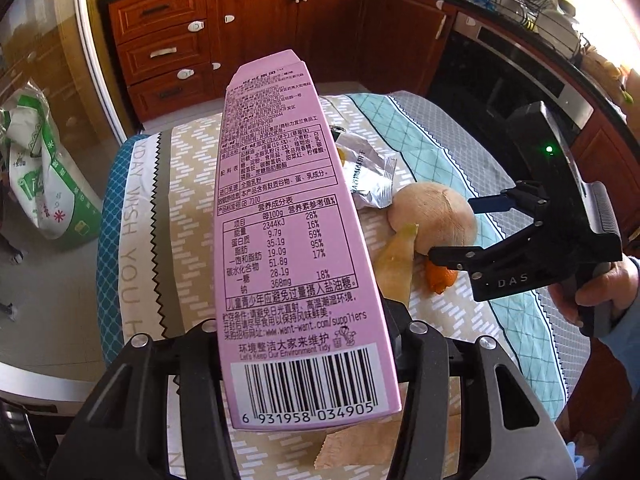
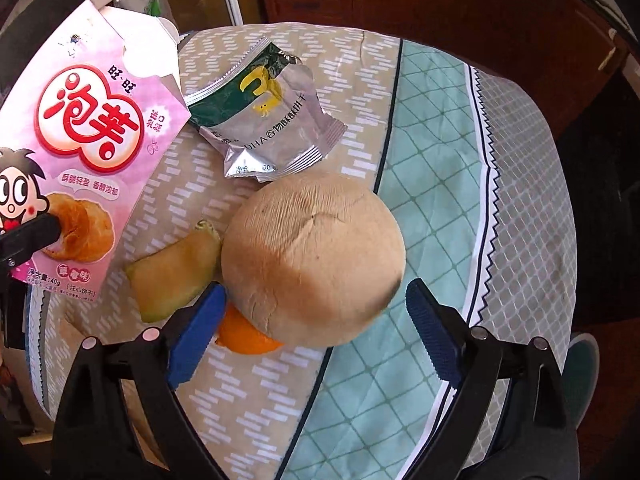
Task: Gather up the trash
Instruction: 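Grasp the brown coconut shell half with the right tool while the left tool holds the box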
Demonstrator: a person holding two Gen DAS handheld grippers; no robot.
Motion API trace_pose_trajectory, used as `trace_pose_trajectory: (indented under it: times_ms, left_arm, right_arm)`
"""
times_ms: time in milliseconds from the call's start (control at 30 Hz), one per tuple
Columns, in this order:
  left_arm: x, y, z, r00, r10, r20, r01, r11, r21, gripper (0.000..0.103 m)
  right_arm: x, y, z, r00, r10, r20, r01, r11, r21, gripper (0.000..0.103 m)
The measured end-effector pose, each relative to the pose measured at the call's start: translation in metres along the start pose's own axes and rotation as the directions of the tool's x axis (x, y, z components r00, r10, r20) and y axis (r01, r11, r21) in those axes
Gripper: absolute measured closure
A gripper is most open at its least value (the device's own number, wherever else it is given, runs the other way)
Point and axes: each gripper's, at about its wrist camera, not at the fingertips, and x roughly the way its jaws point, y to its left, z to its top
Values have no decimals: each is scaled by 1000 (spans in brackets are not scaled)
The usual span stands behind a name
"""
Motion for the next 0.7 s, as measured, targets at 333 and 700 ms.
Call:
trace_pose_trajectory:
  times_ms: [333, 700]
  left_arm:
    - [4, -5, 1, 1000, -6, 4, 6, 1000, 1, 54]
    - [-21, -39, 2, 999, -33, 43, 31, 998, 50, 54]
  right_arm:
    - [-2, -4, -7, 1000, 8, 25, -9, 1000, 30, 11]
    - [-63, -38, -48, 995, 13, 99, -24, 993, 114, 12]
